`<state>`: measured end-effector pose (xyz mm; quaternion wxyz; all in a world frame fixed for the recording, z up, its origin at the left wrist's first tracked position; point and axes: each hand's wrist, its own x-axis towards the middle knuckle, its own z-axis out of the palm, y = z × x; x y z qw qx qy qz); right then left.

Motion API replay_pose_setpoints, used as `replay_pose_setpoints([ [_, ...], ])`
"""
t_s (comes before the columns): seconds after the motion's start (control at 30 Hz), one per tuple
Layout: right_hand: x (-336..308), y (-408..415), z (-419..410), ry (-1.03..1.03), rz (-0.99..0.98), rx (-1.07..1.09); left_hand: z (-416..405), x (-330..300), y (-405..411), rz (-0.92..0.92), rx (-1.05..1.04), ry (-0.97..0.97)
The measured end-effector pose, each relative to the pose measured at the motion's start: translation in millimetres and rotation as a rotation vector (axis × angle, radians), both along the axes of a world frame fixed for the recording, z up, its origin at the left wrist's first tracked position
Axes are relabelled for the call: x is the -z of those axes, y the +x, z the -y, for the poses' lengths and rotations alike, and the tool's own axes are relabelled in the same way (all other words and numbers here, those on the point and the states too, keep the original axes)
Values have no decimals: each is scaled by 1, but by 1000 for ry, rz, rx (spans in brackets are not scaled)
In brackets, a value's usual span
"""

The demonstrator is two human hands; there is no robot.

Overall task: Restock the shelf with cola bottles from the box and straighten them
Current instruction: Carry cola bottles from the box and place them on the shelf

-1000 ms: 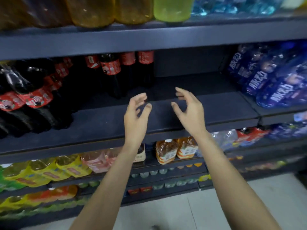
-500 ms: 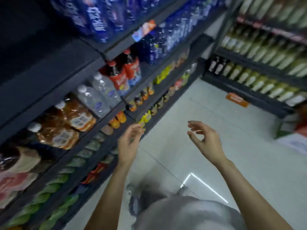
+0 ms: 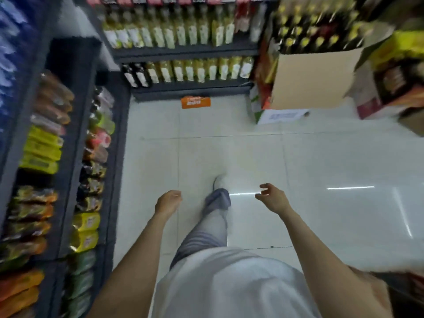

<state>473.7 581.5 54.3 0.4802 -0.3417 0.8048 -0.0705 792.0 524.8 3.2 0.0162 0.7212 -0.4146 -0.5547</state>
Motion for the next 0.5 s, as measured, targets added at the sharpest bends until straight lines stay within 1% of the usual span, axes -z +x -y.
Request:
replay_pose_setpoints([
  [0.07,2,-35,23,21,-35,69,48,0,-49,-8,70,-53],
  [0.2,-7,-107,77,90,-76,107,140,-19,-144,-69,246,-132],
  [0.4,-11,-221,176,35,-108,201,261,-31,-269,26,564,-190],
  [0.5,-6,-286,234,-13,-129,195,318,-29,-339,38,620,-215],
])
